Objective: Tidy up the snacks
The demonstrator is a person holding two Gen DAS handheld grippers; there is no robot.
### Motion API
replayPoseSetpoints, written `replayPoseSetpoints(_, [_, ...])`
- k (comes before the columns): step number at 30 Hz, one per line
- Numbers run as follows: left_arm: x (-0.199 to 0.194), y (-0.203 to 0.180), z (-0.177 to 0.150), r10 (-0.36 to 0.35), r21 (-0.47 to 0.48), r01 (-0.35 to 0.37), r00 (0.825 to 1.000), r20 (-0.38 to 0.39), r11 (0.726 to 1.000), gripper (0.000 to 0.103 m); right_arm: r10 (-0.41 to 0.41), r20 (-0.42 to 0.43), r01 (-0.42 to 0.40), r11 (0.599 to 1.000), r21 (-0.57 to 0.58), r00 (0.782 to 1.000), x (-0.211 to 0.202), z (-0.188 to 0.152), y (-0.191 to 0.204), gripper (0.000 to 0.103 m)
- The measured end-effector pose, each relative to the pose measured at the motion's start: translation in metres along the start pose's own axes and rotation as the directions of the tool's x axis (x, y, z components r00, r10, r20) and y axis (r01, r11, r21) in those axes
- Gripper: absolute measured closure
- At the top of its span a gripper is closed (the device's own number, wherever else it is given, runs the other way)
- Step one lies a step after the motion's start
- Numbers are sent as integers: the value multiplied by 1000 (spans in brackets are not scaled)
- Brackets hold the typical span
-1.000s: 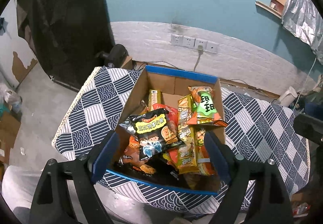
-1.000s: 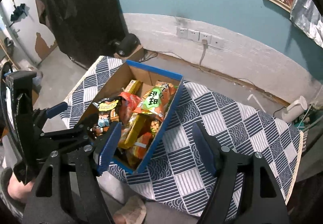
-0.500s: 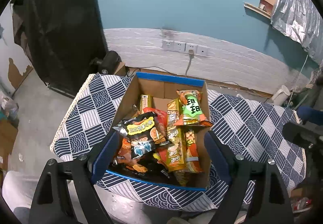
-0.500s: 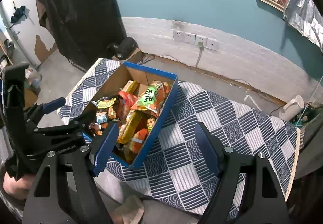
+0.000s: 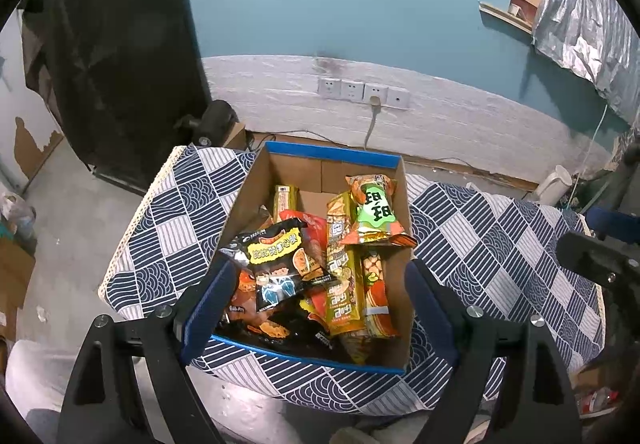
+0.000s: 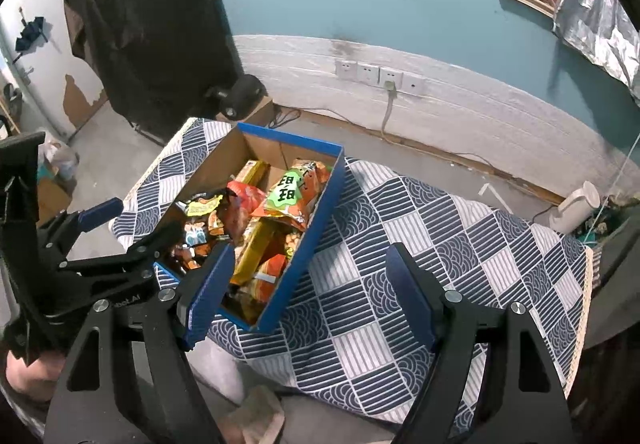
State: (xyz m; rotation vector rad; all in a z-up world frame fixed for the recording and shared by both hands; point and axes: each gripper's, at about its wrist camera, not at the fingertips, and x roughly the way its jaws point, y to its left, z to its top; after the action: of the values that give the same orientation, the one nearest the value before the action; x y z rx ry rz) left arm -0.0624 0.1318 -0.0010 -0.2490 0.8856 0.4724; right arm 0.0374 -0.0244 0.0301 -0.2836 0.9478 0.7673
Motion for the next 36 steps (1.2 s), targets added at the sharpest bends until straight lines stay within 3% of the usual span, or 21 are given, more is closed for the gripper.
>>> replayPoseSetpoints(23, [4,0,-1,-2,3,2,1000,-25,1000,15,15,-23,-14,1000,10,1000,6,-5,3,25])
replayPoseSetpoints(36, [-6,5,1,16,-5,-16,1000,14,1000,15,18,-18,-17,1000,6,1000,5,-4,5,25])
